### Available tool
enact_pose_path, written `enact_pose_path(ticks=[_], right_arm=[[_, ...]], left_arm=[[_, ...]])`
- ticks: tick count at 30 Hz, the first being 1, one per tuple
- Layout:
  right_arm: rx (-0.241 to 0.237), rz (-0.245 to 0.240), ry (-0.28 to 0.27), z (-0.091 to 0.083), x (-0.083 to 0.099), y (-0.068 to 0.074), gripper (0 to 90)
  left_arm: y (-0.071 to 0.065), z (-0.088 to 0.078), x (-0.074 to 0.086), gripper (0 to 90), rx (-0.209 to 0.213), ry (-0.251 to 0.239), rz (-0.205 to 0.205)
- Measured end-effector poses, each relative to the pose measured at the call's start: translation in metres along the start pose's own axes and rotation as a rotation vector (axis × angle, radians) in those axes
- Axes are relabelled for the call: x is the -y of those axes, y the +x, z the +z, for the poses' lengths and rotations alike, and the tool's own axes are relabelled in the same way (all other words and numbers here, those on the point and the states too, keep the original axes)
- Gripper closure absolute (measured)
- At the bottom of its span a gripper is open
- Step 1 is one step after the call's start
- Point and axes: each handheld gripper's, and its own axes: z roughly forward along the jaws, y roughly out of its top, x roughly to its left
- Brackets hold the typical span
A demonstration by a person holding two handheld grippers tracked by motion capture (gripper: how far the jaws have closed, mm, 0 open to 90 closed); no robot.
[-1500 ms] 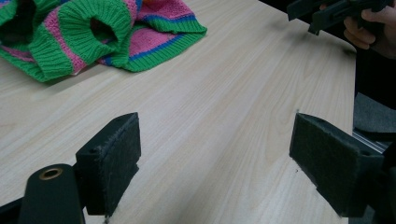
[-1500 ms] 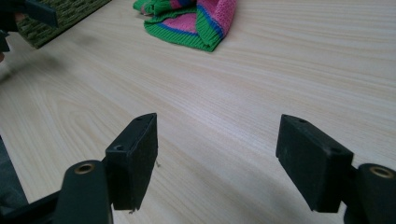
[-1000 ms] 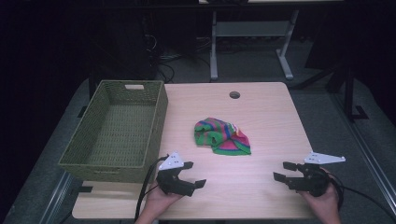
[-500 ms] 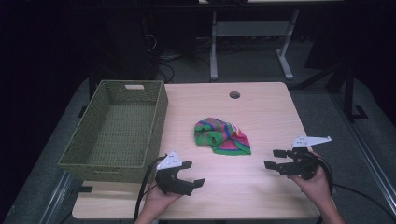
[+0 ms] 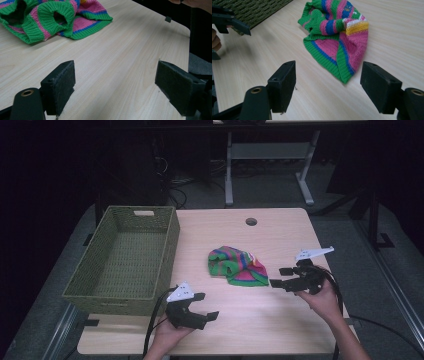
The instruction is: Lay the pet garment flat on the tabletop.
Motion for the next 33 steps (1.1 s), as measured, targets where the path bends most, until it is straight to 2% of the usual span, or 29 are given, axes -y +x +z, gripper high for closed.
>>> enact_pose_path(ticks=[10,20,22,33], right_arm=[[-0.022,-0.029,0.020,0.024,-0.037,0.006,29.2],[-0.020,-0.056,0.044,0.046,-0.058,0.013,30.1],[-0.025,-0.058,0.041,0.052,-0.067,0.015,30.7],[-0.025,-0.064,0.055,0.074,-0.082,0.022,31.9]], left_arm=[[0.002,-0.002,0.000,16.3,-0.001,-0.010,-0.003],[0.002,-0.002,0.000,16.3,0.002,-0.006,-0.009],[0.002,-0.002,0.000,16.3,0.002,-0.009,-0.008],[0.003,-0.002,0.000,16.3,0.002,-0.010,-0.006]])
